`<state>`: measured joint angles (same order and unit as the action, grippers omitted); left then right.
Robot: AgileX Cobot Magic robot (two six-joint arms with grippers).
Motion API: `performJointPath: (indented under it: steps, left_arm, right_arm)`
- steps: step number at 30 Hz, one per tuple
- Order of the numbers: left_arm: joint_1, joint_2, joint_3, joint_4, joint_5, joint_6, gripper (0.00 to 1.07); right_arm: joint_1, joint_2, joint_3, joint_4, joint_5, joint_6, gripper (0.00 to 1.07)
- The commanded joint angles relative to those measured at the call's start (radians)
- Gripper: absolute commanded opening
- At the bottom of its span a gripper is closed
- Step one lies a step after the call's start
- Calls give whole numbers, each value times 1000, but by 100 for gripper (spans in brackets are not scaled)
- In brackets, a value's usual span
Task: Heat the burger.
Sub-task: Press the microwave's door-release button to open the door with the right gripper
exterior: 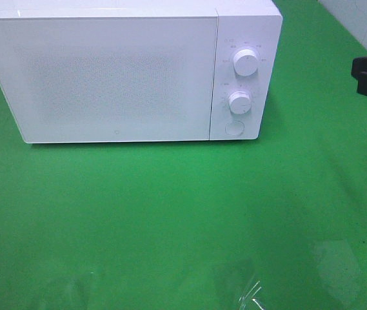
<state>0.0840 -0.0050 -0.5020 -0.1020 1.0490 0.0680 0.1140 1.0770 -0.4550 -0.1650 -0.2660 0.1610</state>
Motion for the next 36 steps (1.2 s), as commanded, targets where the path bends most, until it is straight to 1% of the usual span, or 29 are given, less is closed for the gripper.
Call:
performJointPath:
  steps: [1,3,4,5,6,7,8,9,10,11,12,14,17,19,22,23,24,26,27,28,29,30,31,33,36]
  left_arm:
    - [2,-20,3,-4,-8,-2,99]
    - [2,-20,3,-4,-8,-2,99]
    - [2,-20,3,-4,-8,-2,99]
    - [2,-20,3,-4,-8,-2,99]
    - [2,-20,3,-4,-8,-2,99]
    - [2,-20,3,-4,-8,-2,99]
    - [2,-20,3,-4,-8,-2,99]
    - [2,-20,3,-4,-8,-2,99]
    - [2,-20,3,-4,-8,-2,99]
    - [2,-20,3,-4,-8,-2,99]
    - [2,-20,3,-4,-8,-2,99]
    - [2,-20,3,-4,-8,-2,99]
    - [2,-20,3,-4,-8,-2,99]
    - [2,-20,3,-4,-8,-2,99]
    - [2,-20,3,-4,-8,-2,99]
    - [2,-20,3,-4,-8,-2,99]
    - [2,-20,3,-4,-8,-2,99]
    - [2,-20,3,-4,-8,-2,99]
    - [2,-20,3,-4,-8,-2,99]
    - [2,-20,3,-4,-8,-2,99]
    - [2,-20,3,-4,-8,-2,99]
    - [2,-20,3,-4,-8,-2,99]
    - [2,-20,3,-4,-8,-2,99]
    - [2,-20,3,-4,-8,-2,99]
    - [2,-20,3,-4,-8,-2,99]
  right_arm:
    - [-7,33,84,20,-203,2,66]
    - [-7,42,101,34,-236,-8,66]
    - [-7,58,131,77,-307,-40,66]
    - [-7,58,131,77,-307,-40,66]
    - [-7,77,159,130,-371,-96,66]
    - [-7,77,159,130,-371,-96,66]
    - [-7,97,191,195,-443,-161,66]
    - [-6,111,205,229,-479,-192,66]
    - [-6,111,205,229,-479,-192,66]
    - [3,139,225,295,-536,-230,66]
    - [3,139,225,295,-536,-230,66]
    - [76,194,245,443,-603,-281,66]
    - [102,209,245,472,-614,-299,66]
    - [217,291,245,570,-708,-357,66]
    - [241,308,245,589,-729,-362,66]
    - [303,346,244,645,-767,-368,66]
    - [303,346,244,645,-767,-368,66]
    - [427,422,243,775,-848,-372,66]
    - [427,422,243,775,-848,-372,66]
    - [485,449,242,827,-887,-372,66]
    - [485,449,242,827,-887,-372,66]
    - [516,464,242,859,-906,-372,66]
    - [516,464,242,859,-906,-372,66]
    - [616,507,220,970,-929,-372,66]
    - [639,517,212,987,-933,-375,66]
